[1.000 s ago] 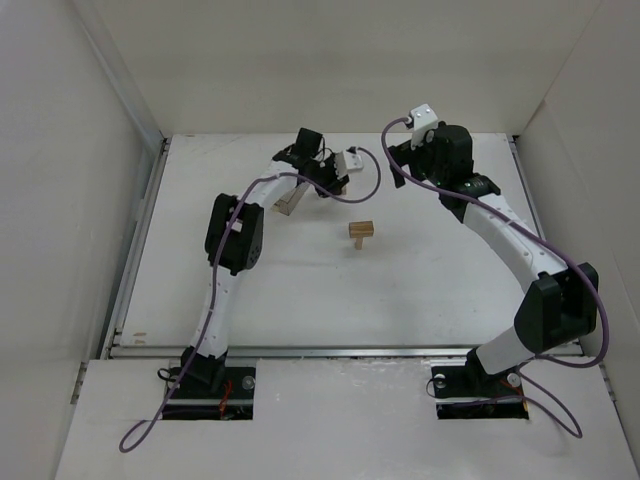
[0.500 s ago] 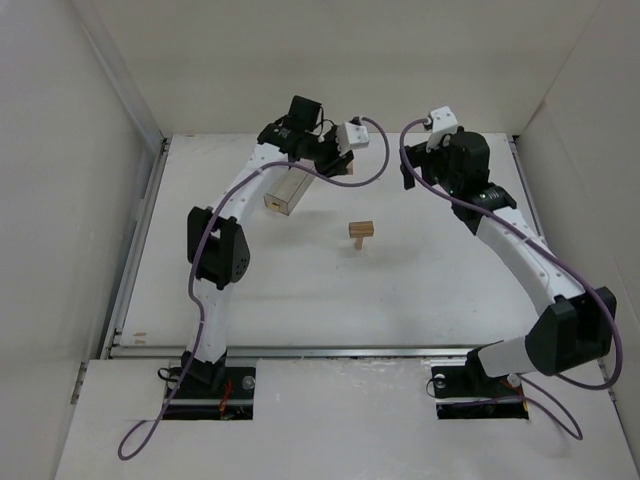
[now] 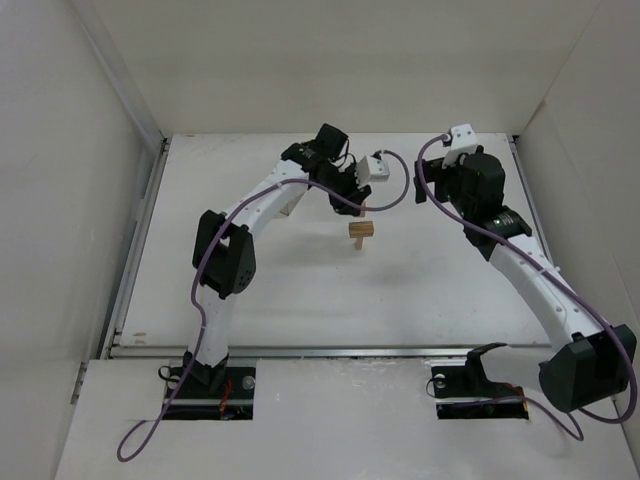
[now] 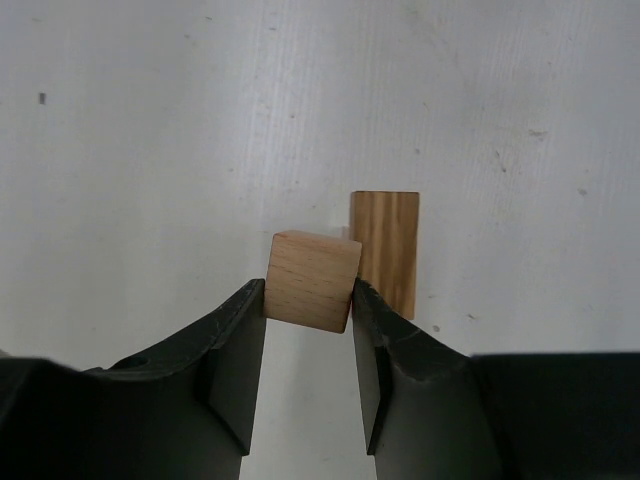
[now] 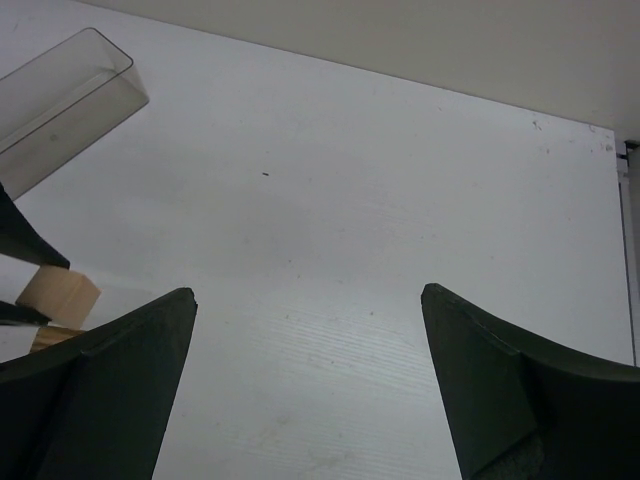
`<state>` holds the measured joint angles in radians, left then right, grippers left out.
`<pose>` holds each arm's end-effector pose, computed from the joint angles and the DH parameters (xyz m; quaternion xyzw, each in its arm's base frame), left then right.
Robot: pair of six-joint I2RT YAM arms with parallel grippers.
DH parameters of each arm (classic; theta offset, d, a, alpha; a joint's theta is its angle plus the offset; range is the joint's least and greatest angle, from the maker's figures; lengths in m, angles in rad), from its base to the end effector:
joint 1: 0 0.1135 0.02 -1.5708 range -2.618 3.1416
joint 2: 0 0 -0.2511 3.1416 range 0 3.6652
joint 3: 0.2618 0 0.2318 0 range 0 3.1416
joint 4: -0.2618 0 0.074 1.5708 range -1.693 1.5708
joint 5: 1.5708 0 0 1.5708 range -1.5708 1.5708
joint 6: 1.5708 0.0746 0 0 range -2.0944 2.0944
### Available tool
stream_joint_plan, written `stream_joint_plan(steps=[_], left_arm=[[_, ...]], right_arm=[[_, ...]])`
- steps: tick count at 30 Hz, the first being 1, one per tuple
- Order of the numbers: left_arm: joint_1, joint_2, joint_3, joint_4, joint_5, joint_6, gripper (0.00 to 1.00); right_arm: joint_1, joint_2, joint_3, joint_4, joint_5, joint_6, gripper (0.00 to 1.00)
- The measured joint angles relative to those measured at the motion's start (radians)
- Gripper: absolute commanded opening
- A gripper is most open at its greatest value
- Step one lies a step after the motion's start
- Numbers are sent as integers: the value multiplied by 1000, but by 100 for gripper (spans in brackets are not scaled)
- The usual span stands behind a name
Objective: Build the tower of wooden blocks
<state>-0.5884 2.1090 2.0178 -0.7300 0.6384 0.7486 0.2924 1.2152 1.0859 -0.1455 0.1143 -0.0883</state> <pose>0.3649 -0.2969 0.2704 0.6378 0.6222 -0.2633 0.3698 0.2944 0.0797 0.3393 -0.1167 0.7881 0.0161 0.6041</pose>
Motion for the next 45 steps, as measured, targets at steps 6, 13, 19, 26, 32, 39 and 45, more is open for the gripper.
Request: stream_joint_plan(steps=[6,13,19,26,32,39,45], left_arm=[[-30,-34,-121,38,-22,-25,0],[-30,-77,-127,91,-46,-51,0],[-35,-110,-170,136,-53,-85,0],[-59,-126,-273,229,-111,-167,0],[-78,-142,-327,281,-150,-193,0],[-83,-143,-334,299,-158,-205,0],[-84,-144,-334,299,-169,-202,0]], right_arm=[[-11,-44,-40,-2,21,8,100],[-11,-57,-55,-3,26,11,100],[-11,-58,-61,-3,26,11,100],[-17,-60,-68,-3,34,12,100],[-18,-63,-71,-2,36,14,100],[-18,-72,-82,-2,36,14,100],[-18,-73,-87,-3,36,14,100]])
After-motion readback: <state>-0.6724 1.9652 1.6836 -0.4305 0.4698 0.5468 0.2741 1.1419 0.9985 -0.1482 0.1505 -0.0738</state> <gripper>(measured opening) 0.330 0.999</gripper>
